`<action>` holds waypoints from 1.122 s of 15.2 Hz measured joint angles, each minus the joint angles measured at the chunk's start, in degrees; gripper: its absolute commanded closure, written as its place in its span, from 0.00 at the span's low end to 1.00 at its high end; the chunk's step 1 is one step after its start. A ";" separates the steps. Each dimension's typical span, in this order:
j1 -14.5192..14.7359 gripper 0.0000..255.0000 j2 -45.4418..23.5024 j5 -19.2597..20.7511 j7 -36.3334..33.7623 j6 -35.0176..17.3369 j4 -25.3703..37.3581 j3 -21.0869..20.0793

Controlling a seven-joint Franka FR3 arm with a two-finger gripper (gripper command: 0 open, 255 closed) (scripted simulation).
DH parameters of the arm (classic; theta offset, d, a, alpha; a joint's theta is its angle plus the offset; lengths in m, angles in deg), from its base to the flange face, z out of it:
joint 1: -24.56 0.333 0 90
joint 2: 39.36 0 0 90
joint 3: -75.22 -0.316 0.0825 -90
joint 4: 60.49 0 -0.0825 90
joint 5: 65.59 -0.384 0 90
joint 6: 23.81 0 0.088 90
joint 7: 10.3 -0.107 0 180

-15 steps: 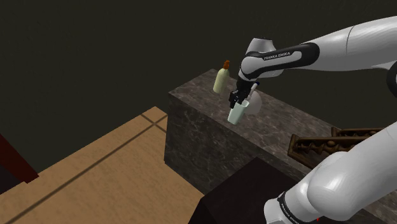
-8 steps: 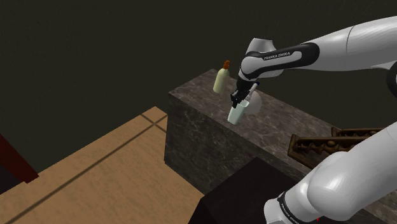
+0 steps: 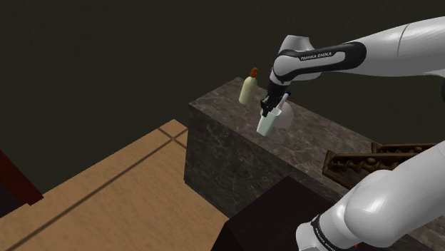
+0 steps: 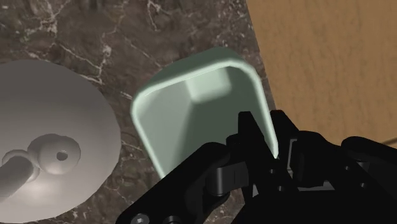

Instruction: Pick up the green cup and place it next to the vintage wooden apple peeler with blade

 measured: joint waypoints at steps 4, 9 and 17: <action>0.09 1.00 1.21 0.23 -0.39 2.97 1.79 -0.22; 0.13 1.00 2.58 0.47 -0.63 7.00 4.48 -0.42; 0.19 1.00 3.68 0.59 -0.74 13.20 9.59 -0.62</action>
